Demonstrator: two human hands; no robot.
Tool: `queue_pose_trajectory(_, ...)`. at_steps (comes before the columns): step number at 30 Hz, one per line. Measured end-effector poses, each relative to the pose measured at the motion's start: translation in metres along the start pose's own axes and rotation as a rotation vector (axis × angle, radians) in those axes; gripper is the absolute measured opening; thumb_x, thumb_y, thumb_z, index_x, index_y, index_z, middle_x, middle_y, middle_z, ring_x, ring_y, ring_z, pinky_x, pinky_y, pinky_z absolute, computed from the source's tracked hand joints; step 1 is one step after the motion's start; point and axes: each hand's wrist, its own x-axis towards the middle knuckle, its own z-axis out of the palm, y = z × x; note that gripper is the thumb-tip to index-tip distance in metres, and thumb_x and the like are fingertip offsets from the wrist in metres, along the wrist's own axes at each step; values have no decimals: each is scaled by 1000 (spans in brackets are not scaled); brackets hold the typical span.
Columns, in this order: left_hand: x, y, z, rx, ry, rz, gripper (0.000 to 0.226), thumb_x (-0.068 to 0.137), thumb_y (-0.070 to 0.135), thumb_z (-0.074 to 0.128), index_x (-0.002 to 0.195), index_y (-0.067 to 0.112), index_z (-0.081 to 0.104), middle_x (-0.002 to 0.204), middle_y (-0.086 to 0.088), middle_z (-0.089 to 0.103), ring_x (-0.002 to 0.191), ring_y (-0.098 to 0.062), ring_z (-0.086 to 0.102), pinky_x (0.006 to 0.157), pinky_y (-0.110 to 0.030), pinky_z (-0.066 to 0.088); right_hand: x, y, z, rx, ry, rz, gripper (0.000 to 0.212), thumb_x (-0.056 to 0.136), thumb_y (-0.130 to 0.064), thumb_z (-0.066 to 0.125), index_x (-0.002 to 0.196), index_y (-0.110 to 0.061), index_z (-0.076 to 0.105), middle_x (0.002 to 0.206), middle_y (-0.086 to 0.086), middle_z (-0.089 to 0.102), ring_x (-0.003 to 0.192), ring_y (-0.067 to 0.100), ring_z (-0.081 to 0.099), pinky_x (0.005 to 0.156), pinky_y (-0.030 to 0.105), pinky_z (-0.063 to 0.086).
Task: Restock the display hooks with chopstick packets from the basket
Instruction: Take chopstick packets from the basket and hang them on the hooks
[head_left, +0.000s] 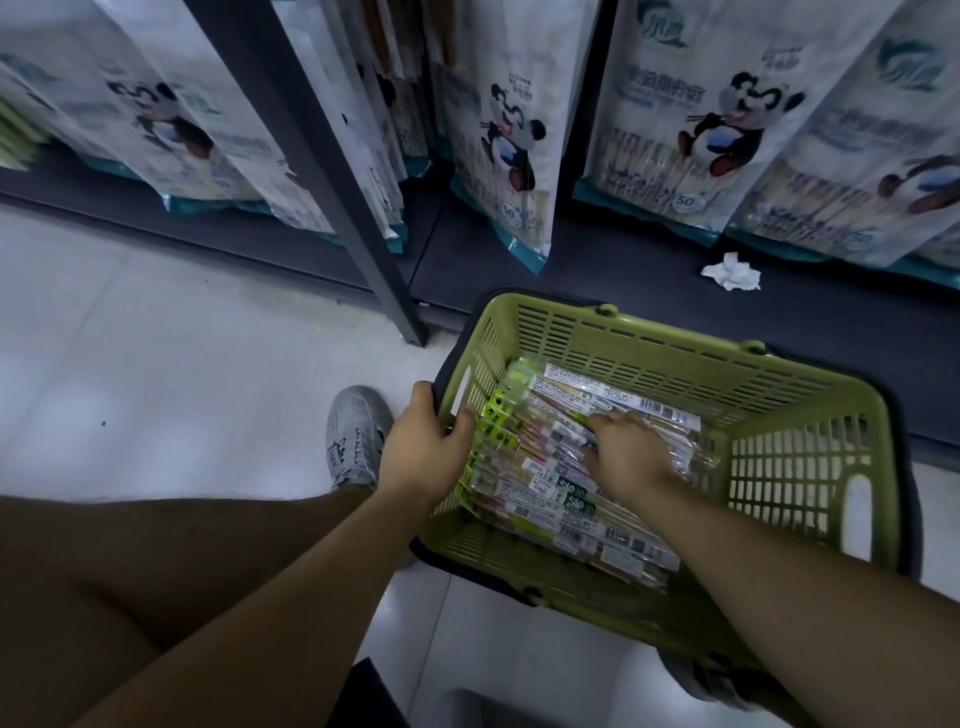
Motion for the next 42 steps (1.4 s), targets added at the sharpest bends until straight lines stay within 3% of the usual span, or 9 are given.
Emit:
queue_pose_trajectory(5,1,-2,1,-6,-10,-2,28,97,47,56,94,23,41,80,0,63,69,-20,62,59,-36,49,4,6,-1,96,8,32,29,99,-32,61,125,-20,64,106,6,68,96,26,62,63,29,42)
queue_pose_trajectory(12,1,1,-3,-17,-57,-23,27,98,42,58,97,20,42,82,-1,62,72,-21,61,56,-31,43,3,22,-26,267,-32,53,43,99,-33,62,140,-21,59,127,9,67,98,28,67,74,31,53)
queue_pose_trajectory(16,-4,11,-9,-8,-99,-46,36,97,35,61,122,15,45,114,-9,59,101,-31,61,83,-44,53,-10,34,-47,515,2,77,21,96,-27,68,116,-23,71,108,5,74,87,20,68,72,29,50)
queue_pose_trajectory(21,-19,35,-7,227,194,348,48,90,20,68,134,7,53,129,-13,51,117,-29,50,98,-45,44,-29,23,-85,864,-108,-2,14,91,-20,76,98,-31,74,93,-14,76,81,0,72,75,21,56)
queue_pose_trajectory(26,-28,71,9,-451,-354,-18,25,100,38,62,123,28,66,122,3,70,96,-1,68,77,-16,51,-44,-14,-108,1091,-230,-76,14,86,-18,80,93,-30,77,91,-9,79,77,2,72,60,15,51)
queue_pose_trajectory(29,-32,77,18,-776,-388,-185,30,102,35,61,128,21,66,121,-4,73,111,-20,70,93,-40,56,-49,-33,-106,1151,-253,-67,16,85,-16,80,100,-14,79,92,3,79,76,10,70,62,22,53)
queue_pose_trajectory(33,-24,76,9,-934,-297,-251,18,106,24,54,114,13,67,104,-10,75,96,-26,74,69,-36,60,-50,-43,-96,1282,-272,-2,13,84,-18,81,95,-12,80,90,11,79,77,19,72,65,26,59)
queue_pose_trajectory(37,0,58,-13,-822,-151,-176,11,108,22,50,109,14,57,87,-12,74,75,-24,76,70,-38,63,-32,-16,-75,899,-105,45,13,90,-26,78,98,-16,77,94,3,77,85,21,74,62,24,57)
queue_pose_trajectory(42,11,40,-18,-818,-140,-167,18,105,24,56,108,6,58,72,-7,69,64,-23,68,65,-40,61,1,26,-40,443,-12,157,43,97,-33,66,138,-22,60,132,7,66,102,24,64,84,31,52)
